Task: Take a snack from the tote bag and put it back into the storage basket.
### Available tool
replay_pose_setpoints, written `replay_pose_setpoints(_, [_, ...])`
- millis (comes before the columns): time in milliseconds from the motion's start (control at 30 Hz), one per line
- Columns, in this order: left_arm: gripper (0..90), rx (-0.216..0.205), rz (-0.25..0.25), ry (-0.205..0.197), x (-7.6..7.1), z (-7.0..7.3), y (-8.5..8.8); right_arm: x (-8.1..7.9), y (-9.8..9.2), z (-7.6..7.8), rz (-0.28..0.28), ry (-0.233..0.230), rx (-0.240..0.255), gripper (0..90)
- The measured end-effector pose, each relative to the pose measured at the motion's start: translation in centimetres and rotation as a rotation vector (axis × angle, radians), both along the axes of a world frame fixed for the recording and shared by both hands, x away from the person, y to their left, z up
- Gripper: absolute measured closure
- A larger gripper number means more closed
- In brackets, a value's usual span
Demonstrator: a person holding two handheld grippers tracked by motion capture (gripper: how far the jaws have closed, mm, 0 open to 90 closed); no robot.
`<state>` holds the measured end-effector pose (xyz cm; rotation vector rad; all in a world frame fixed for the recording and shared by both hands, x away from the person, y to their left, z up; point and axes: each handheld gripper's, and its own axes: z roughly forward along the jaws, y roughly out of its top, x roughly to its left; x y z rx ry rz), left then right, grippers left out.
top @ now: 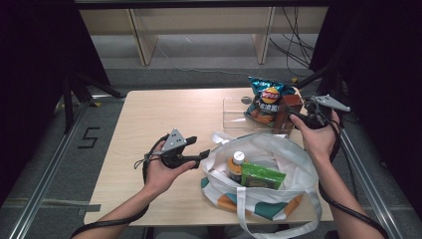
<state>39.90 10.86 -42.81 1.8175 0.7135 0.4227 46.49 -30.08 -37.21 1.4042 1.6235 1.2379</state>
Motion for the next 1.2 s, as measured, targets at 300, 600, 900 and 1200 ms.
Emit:
replay_pose_setpoints(300, [31.7, -0.001, 0.002, -0.002, 0.0, 0.0, 0.0, -1.8, -0.3, 0.6, 0.031, -0.020, 0.007, 25.8])
replay_pose_setpoints(600, [31.7, 0.005, -0.002, -0.005, 0.0, 0.0, 0.0, -4.0, -0.4, 0.8, 0.056, -0.033, 0.027, 29.4])
replay_pose_setpoints(900, [31.7, 0.004, 0.001, -0.001, -0.1, 0.0, 0.0, -6.4, -0.3, 0.9, 0.104, -0.028, 0.031, 34.6])
replay_pose_setpoints(1200, [31.7, 0.005, -0.001, -0.002, 0.0, 0.0, 0.0, -8.2, 0.3, -0.1, 0.184, -0.032, 0.031, 37.8])
